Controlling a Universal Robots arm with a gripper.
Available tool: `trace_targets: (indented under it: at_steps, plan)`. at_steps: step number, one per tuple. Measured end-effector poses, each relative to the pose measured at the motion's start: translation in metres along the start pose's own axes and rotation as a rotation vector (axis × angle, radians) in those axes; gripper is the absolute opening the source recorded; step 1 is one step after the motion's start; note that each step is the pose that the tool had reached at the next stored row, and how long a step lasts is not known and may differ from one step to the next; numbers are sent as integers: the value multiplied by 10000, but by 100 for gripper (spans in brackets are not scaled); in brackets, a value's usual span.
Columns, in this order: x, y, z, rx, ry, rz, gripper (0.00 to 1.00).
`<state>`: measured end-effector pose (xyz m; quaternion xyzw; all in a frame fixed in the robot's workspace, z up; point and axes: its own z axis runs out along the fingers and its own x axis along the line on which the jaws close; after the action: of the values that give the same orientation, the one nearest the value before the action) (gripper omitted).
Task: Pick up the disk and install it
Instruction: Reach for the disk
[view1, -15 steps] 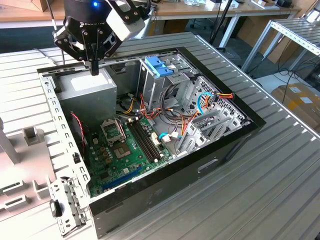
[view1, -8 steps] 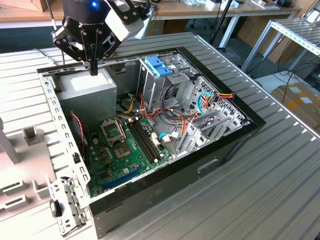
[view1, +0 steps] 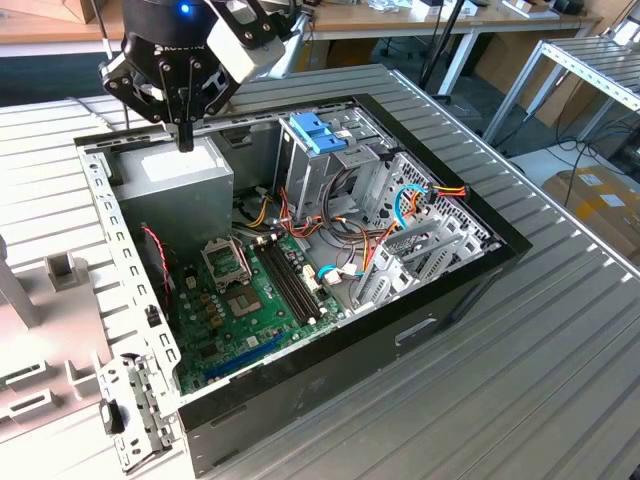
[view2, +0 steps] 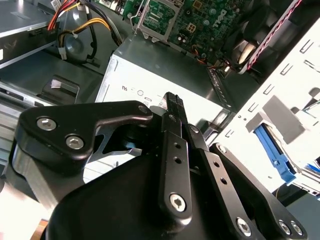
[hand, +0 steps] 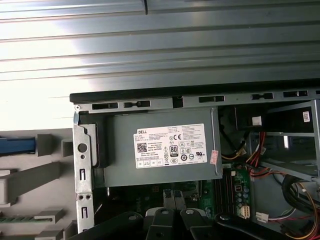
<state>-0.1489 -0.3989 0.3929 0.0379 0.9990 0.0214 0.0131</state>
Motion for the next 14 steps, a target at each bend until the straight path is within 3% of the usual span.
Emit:
trace_targets:
  at_steps: [14]
  plan:
    - [71, -5, -2, -1, -1, 0, 11]
